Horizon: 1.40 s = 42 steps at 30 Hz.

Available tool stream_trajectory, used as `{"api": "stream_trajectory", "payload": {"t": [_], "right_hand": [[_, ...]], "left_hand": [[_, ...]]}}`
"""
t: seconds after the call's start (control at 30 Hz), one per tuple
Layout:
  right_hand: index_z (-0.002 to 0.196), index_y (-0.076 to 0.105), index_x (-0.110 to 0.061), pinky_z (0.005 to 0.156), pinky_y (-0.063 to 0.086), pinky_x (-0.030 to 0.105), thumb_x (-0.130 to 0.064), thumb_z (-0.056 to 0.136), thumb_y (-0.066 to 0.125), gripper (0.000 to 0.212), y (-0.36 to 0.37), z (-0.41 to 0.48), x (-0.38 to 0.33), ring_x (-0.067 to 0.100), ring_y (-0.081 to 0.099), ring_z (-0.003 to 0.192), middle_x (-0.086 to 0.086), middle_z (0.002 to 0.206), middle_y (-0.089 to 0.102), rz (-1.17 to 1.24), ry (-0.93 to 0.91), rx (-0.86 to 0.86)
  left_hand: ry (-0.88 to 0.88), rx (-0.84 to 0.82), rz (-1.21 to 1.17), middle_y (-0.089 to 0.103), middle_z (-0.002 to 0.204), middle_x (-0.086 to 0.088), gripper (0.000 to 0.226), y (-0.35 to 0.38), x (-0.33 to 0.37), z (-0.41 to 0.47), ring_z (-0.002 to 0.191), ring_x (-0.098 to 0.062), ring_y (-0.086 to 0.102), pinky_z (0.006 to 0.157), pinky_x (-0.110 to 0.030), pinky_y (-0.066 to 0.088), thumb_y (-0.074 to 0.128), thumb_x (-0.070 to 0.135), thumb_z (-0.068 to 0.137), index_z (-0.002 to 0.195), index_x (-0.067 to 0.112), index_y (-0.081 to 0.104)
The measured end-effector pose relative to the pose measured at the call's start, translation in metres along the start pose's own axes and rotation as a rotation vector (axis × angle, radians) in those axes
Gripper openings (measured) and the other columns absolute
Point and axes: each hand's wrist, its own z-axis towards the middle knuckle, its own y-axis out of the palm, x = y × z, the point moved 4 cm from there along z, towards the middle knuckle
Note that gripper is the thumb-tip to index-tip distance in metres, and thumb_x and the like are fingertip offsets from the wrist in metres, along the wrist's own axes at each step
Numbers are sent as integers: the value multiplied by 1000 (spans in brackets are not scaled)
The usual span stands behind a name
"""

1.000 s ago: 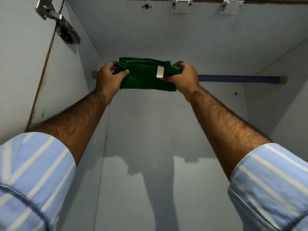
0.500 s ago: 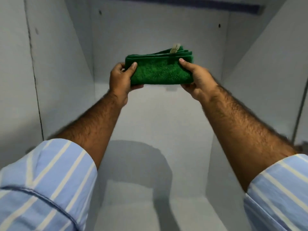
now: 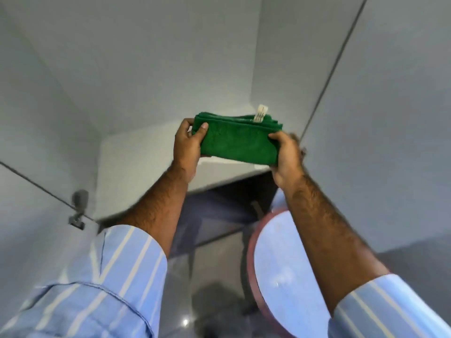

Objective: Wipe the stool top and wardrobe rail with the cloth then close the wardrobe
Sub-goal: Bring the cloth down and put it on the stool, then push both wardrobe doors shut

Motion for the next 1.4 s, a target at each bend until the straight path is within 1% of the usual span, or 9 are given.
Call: {"api": "stream_trajectory", "payload": {"t": [0.1, 0.23, 0.33, 0.5, 0.63, 0.8, 1.07, 1.23, 1.4], "right_hand": [[113, 72, -6, 72, 55, 37, -9, 98, 50, 27, -94, 1, 80, 30, 69, 89, 16, 103, 73, 7, 163, 147], [117, 73, -6, 78, 55, 37, -9, 99, 50, 29, -218, -1, 169, 28, 69, 93, 14, 107, 75, -100, 291, 265], [124, 70, 0, 84, 50, 40, -11, 95, 57, 33, -297, 2, 221, 29, 65, 100, 16, 110, 72, -223, 362, 395], [93, 72, -13, 82, 48, 40, -9, 94, 65, 8, -402, 11, 286, 28, 63, 95, 11, 93, 69, -425, 441, 507], [101, 72, -10, 92, 57, 46, -5, 94, 69, 10, -474, 23, 329, 36, 69, 101, 23, 108, 74, -564, 480, 557], [97, 78, -10, 93, 61, 42, -23, 90, 78, 15, -529, 31, 361, 35, 73, 98, 11, 89, 73, -942, 495, 624], [130, 53, -9, 101, 48, 53, -13, 85, 76, 50, -475, 39, 337, 43, 50, 128, 20, 134, 54, -1596, 195, 444], [160, 33, -4, 130, 29, 44, -33, 102, 64, 72, -352, 35, 289, 32, 29, 159, 16, 168, 36, -1556, -131, 65], [167, 19, -7, 135, 17, 42, -46, 109, 45, 75, -210, 11, 193, 28, 13, 165, 11, 176, 19, -1534, -486, -59]], "left_hand": [[-101, -12, 18, 70, 91, -8, 14, 30, -101, -40, 84, -22, 64, 76, -38, 54, 67, 15, 96, 89, 23, 59], [-211, -75, 126, 75, 77, 12, 7, 62, -230, -101, 73, -3, 68, 68, -22, 54, 70, 24, 87, 85, 26, 64], [-338, -121, 290, 76, 86, 0, 15, 80, -317, -137, 79, -19, 72, 76, -35, 57, 76, 35, 82, 90, 24, 70], [-428, -262, 560, 78, 94, 0, 34, 122, -422, -177, 86, -16, 70, 84, -28, 55, 85, 33, 80, 109, 17, 78], [-446, -343, 687, 72, 81, 3, 27, 157, -485, -197, 76, -17, 65, 71, -24, 48, 83, 35, 81, 101, 18, 78], [-453, -446, 797, 81, 110, -6, 30, 186, -547, -218, 102, -23, 74, 88, -23, 54, 78, 21, 87, 115, 15, 77], [-149, -532, 1167, 63, 124, -9, 40, 190, -522, -223, 115, -31, 61, 90, -46, 56, 73, 33, 90, 124, 15, 63], [87, -433, 1247, 54, 150, -14, 57, 157, -423, -192, 137, -34, 51, 111, -45, 44, 52, 47, 101, 142, 7, 54], [340, -280, 1310, 32, 169, -13, 70, 115, -267, -137, 159, -30, 25, 130, -50, 20, 40, 52, 105, 156, 5, 39]]}}
